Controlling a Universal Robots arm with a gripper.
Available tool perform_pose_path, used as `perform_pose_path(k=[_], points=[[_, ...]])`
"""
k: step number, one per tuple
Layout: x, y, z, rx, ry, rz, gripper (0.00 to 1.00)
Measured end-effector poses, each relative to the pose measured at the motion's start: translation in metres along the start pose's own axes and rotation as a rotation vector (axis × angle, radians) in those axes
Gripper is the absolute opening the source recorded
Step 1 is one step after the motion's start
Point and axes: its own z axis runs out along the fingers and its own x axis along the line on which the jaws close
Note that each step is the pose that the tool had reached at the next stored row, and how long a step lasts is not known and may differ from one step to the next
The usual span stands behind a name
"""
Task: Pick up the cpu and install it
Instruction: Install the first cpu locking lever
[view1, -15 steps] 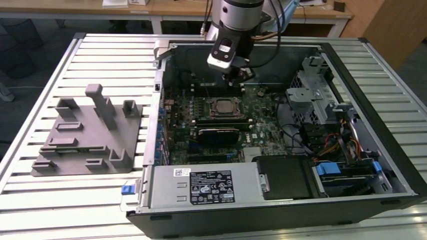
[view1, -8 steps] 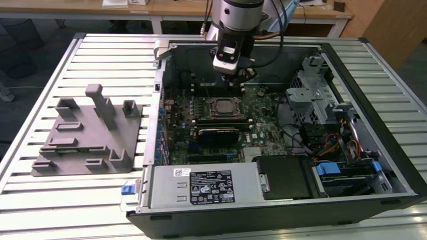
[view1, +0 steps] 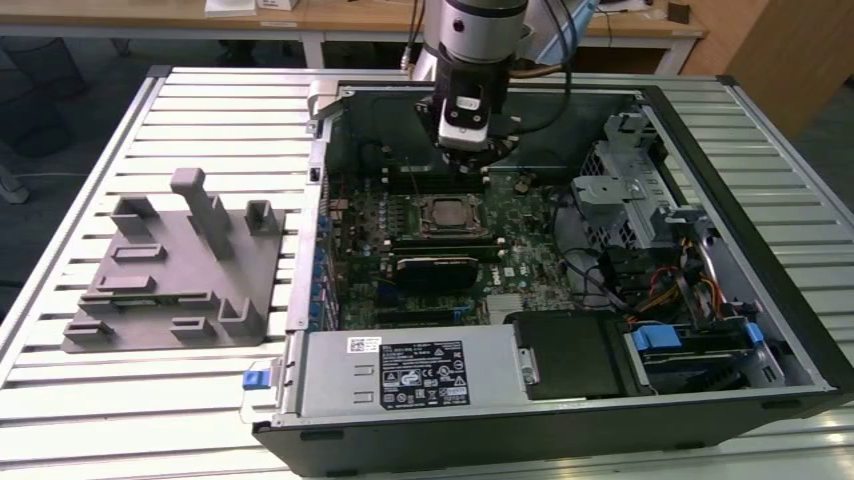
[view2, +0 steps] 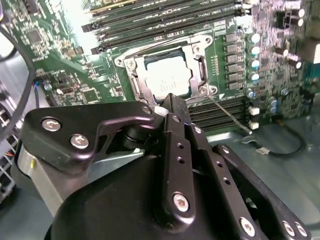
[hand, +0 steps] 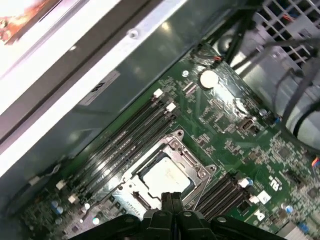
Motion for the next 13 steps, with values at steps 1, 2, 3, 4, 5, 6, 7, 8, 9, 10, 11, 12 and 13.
perform_pose_path(k=[1, 2, 3, 4, 5, 6, 7, 8, 9, 10, 11, 12, 13], points=[[0.0000, 0.0000, 0.0002, 0.0002, 0.0000, -0.016, 0.11], [0.0001, 0.0000, 0.0004, 0.0004, 0.0001, -0.036, 0.11], [0.0001, 0.0000, 0.0006, 0.0007, 0.0000, -0.054, 0.11], [0.0001, -0.0001, 0.0008, 0.0011, 0.0000, -0.072, 0.11], [0.0001, 0.0000, 0.0010, 0.0013, 0.0001, -0.090, 0.11], [0.0001, -0.0001, 0.0012, 0.0016, 0.0000, -0.108, 0.11], [0.0001, -0.0001, 0.0014, 0.0019, 0.0000, -0.126, 0.11], [0.0001, -0.0001, 0.0016, 0.0022, 0.0000, -0.144, 0.11], [0.0001, -0.0001, 0.0018, 0.0024, 0.0000, -0.162, 0.11], [0.0001, -0.0001, 0.0021, 0.0027, 0.0000, -0.181, 0.11], [0.0000, -0.0001, 0.0023, 0.0031, 0.0000, -0.199, 0.11], [0.0000, -0.0001, 0.0025, 0.0034, 0.0000, -0.217, 0.11], [0.0000, -0.0001, 0.0027, 0.0036, 0.0000, -0.235, 0.11]])
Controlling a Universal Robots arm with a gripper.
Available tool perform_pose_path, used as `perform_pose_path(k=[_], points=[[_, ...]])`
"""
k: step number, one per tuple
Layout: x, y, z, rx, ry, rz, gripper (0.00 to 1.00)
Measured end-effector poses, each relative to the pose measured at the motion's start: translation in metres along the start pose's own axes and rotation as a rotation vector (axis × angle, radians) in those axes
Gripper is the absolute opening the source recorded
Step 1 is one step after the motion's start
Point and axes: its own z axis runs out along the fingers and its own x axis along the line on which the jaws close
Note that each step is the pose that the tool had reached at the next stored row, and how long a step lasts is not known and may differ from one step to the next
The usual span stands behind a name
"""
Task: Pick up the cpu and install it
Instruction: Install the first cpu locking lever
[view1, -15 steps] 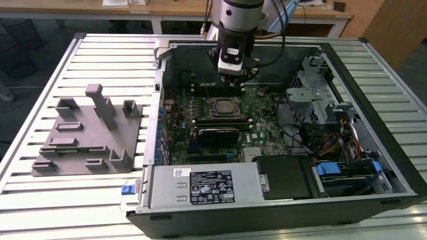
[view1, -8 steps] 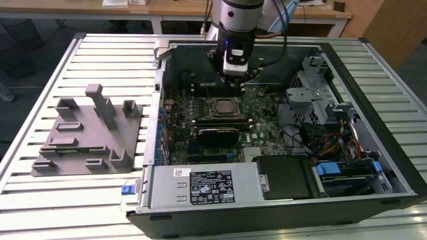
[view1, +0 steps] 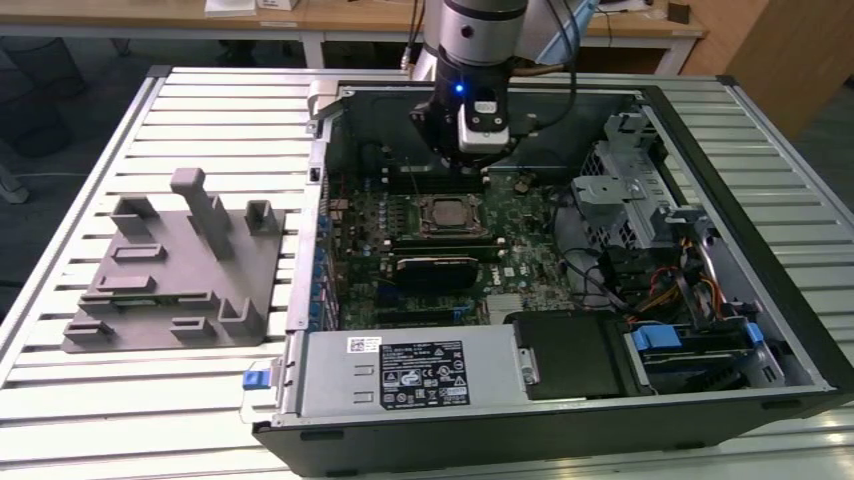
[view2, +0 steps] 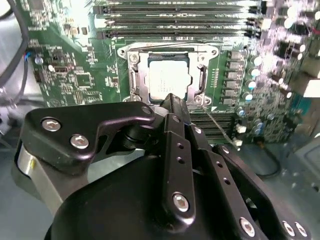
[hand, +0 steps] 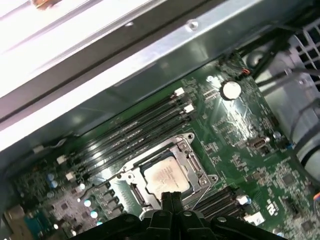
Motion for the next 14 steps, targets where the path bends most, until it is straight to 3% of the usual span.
perform_pose_path(k=[14], points=[[0.0000, 0.0000, 0.0025, 0.0040, 0.0000, -0.254, 0.11]])
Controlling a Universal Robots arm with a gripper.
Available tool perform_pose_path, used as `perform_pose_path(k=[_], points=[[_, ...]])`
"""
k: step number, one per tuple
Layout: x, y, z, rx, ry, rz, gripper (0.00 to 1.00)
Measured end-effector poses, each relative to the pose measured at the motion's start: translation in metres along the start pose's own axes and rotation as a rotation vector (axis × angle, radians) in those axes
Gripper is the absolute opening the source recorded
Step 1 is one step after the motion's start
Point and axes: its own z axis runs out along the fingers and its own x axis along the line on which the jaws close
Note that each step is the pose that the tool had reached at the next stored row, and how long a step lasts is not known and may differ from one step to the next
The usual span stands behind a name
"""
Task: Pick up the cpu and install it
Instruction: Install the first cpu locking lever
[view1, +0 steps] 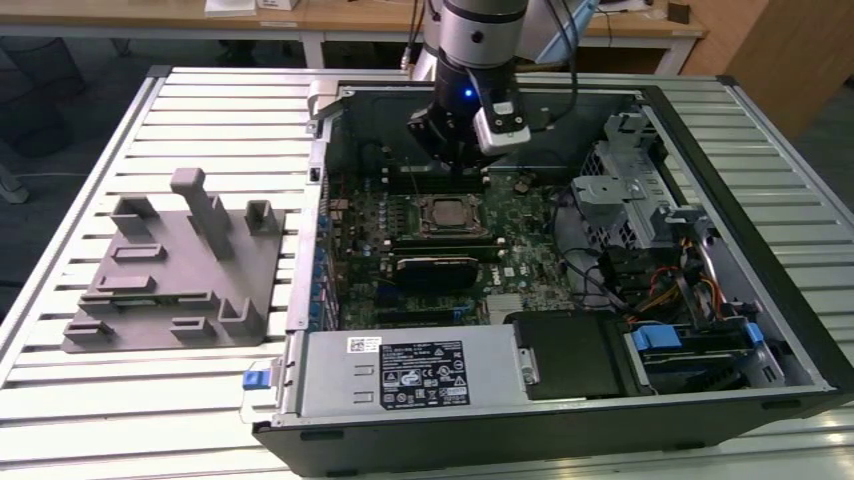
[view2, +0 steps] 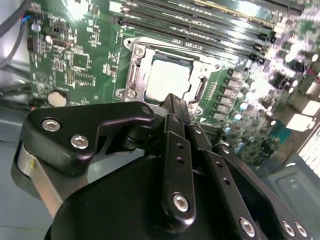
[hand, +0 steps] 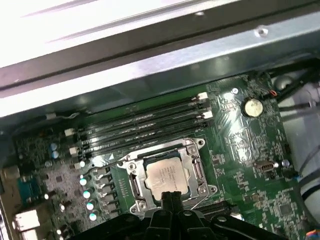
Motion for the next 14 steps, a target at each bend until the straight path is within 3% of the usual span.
perform_pose_path(k=[10, 14], points=[[0.0000, 0.0000, 0.0008, 0.0027, 0.0000, -0.179, 0.11], [0.0037, -0.0012, 0.0010, 0.0027, -0.0002, -0.203, 0.11]])
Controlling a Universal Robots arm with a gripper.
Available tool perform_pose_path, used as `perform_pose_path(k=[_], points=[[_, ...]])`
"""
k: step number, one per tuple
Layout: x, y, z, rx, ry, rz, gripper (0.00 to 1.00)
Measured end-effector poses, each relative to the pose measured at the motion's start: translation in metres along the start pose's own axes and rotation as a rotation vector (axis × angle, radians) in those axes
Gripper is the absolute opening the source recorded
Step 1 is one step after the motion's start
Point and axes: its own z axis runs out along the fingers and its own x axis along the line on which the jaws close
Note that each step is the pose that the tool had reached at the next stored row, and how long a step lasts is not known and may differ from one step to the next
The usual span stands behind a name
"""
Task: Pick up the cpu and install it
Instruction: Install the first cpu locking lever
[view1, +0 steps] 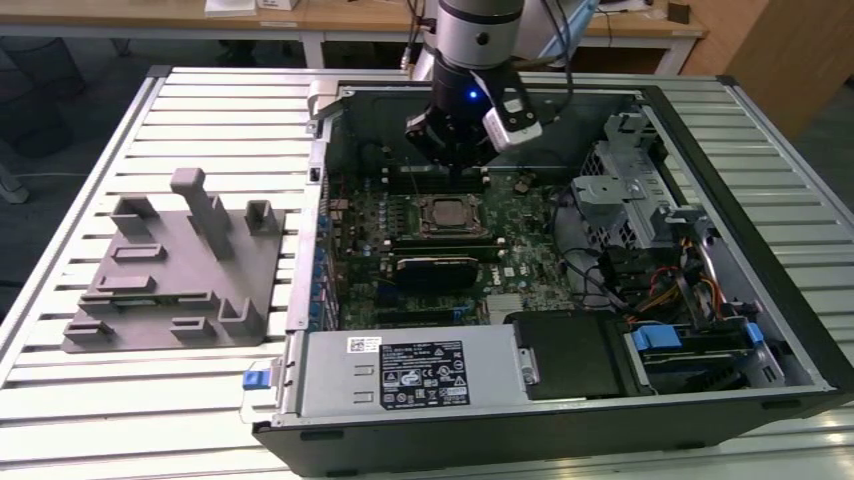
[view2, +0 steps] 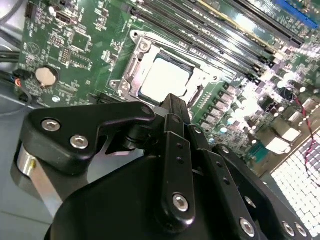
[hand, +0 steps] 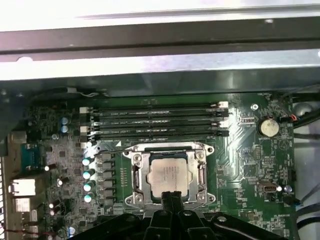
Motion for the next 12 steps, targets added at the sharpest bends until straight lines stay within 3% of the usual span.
perform_pose_path(k=[7, 12], points=[[0.0108, -0.0006, 0.0001, -0.0031, -0.0022, -0.004, 0.11], [0.0119, -0.0007, 0.0010, -0.0064, -0.0027, -0.051, 0.11]])
